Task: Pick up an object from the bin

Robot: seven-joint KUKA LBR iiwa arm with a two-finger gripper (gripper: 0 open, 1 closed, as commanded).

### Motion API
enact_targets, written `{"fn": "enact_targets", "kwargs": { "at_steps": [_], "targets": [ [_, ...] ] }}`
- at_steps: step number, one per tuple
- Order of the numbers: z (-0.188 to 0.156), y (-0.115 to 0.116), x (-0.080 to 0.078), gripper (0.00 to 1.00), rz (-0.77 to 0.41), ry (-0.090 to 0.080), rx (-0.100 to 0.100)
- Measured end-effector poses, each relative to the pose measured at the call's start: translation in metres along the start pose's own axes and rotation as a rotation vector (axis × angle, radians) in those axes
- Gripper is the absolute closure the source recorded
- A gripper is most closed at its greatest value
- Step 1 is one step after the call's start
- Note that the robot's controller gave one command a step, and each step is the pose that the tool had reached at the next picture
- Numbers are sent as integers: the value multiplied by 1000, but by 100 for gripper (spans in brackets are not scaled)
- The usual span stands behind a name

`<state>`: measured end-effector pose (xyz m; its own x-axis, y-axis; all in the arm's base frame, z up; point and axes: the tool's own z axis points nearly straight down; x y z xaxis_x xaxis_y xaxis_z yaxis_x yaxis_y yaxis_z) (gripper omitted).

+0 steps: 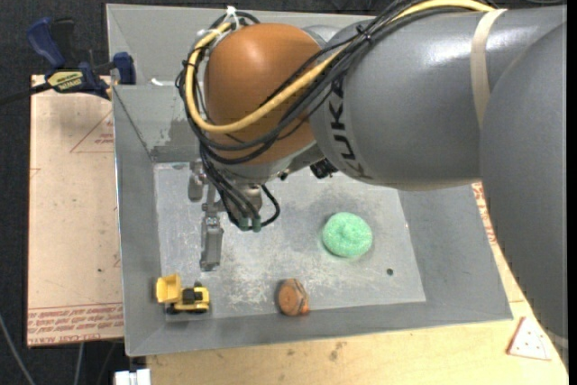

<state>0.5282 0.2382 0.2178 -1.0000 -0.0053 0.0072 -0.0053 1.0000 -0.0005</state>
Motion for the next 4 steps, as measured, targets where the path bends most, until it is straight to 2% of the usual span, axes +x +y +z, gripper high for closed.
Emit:
{"fn": "enact_targets", "kwargs": {
  "at_steps": [1,2,3,4],
  "targets": [
    [-5,-1,-2,0,4,-8,-2],
    [31,-3,12,0,-88,-12,-2],
    [88,-5,12,0,-116,-12,-3],
    [124,-7,19,0,-247,-5,0]
  ]
}}
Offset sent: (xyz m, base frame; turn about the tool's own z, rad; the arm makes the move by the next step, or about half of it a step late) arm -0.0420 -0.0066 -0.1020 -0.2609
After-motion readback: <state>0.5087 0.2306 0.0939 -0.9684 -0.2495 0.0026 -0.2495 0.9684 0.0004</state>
